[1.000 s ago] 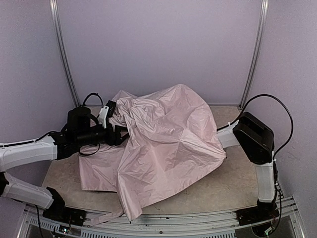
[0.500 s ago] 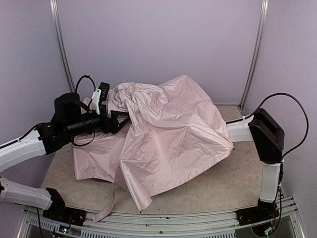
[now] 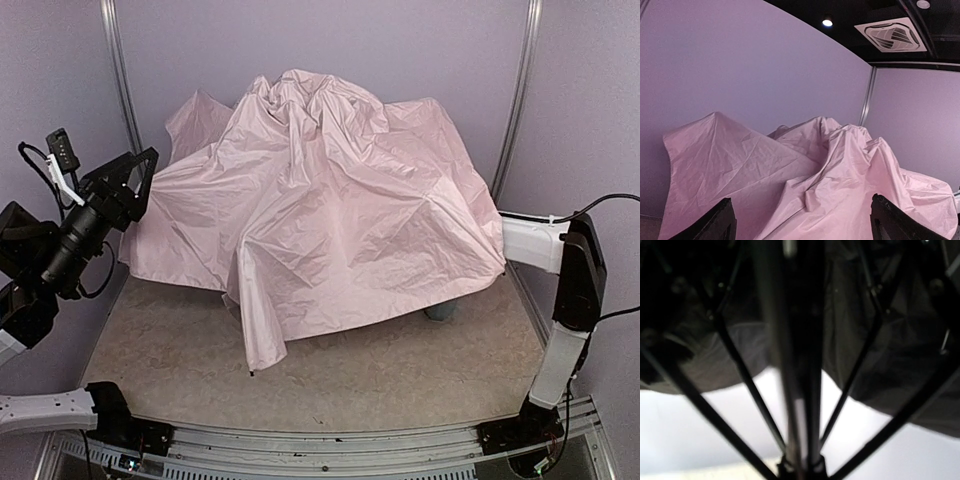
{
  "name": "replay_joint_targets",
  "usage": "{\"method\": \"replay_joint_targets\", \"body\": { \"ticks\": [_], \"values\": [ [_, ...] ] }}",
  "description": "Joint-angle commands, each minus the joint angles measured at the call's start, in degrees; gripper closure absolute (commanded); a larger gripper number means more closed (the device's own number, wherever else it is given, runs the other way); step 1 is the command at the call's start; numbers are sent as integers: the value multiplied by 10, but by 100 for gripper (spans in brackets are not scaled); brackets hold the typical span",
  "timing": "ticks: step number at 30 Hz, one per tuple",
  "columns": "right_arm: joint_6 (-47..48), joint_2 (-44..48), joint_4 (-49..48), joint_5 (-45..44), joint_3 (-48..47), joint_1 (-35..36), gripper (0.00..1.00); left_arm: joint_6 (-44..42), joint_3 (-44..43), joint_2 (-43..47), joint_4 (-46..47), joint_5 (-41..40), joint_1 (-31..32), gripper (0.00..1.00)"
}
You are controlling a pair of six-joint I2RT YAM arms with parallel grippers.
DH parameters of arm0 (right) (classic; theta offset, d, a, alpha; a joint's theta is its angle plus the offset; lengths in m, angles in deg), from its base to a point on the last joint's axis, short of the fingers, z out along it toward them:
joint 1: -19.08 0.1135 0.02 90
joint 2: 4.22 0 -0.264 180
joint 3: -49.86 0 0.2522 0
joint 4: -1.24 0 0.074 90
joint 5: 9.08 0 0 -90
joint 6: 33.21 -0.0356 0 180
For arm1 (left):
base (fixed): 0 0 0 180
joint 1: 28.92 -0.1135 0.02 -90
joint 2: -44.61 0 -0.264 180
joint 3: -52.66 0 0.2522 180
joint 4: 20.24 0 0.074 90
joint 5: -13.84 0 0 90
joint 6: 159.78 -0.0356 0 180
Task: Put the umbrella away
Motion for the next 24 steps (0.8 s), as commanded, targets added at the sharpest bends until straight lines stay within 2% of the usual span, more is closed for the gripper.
{"method": "replay_joint_targets", "body": {
  "ticks": [1, 4, 10, 14, 16, 20, 24],
  "values": [
    [-47, 16, -2, -1, -90, 13, 100, -10, -41, -4, -48, -181, 3, 10],
    [-54, 13, -7, 12, -106, 31, 100, -25, -59, -6, -55, -204, 3, 10],
    [-96, -28, -61, 89, -36, 39, 100, -22, -61, -27, -63, -188, 3, 10],
    [-72, -74, -117, 248, 64, 18, 100, -26, -68, -50, -75, -166, 3, 10],
    [-94, -109, -150, 277, 117, -4, 100, -32, -72, -62, -77, -150, 3, 10],
    [-32, -179, -121, 230, 173, -13, 100, -41, -73, -83, -72, -148, 3, 9],
    [-23, -231, -123, 228, 180, -14, 100, -46, -82, -108, -76, -143, 3, 9]
  ]
}}
